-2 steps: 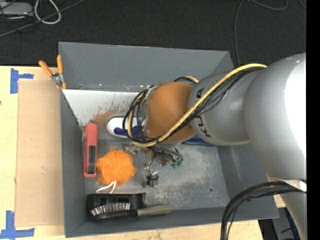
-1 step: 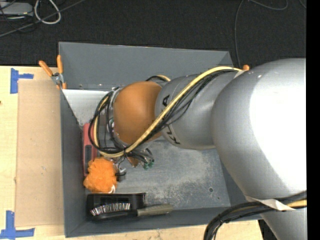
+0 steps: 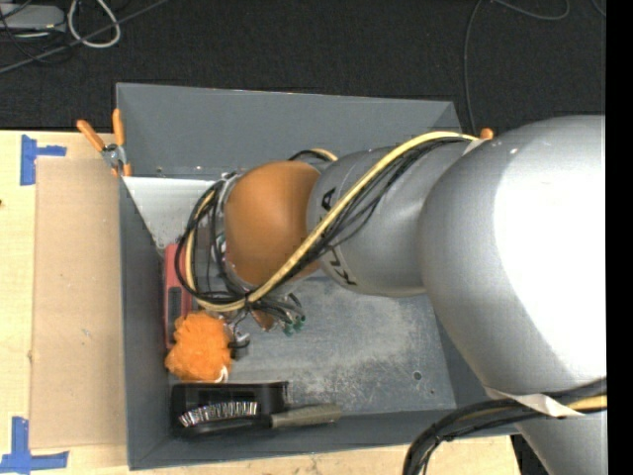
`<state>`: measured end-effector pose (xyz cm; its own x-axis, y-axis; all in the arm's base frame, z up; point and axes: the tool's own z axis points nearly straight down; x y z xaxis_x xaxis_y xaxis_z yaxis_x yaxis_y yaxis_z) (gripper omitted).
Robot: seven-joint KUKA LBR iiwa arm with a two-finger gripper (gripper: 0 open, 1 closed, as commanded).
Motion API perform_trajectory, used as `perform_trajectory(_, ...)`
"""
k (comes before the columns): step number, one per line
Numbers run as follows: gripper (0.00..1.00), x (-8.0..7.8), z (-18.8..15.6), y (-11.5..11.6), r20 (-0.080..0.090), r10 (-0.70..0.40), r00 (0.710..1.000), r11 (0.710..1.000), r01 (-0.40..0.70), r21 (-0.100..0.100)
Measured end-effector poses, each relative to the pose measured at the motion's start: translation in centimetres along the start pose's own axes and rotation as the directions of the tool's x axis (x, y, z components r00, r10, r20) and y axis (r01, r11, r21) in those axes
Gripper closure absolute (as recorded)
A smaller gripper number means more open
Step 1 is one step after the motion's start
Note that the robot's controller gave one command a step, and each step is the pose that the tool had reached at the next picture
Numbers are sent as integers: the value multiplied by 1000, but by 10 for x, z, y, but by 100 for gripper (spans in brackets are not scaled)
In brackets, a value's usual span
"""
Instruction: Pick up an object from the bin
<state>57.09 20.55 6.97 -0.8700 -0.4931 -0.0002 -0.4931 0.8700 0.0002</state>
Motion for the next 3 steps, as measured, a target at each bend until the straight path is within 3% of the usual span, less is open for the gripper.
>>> perform_trajectory(1,100,8,-66,-4,-5,-1,1000,1000,1,-1)
perform_trajectory(2,100,-5,-131,-25,-2,37,999,999,-37,0)
perform_trajectory(3,100,-8,-97,2,-8,-218,976,976,218,-3)
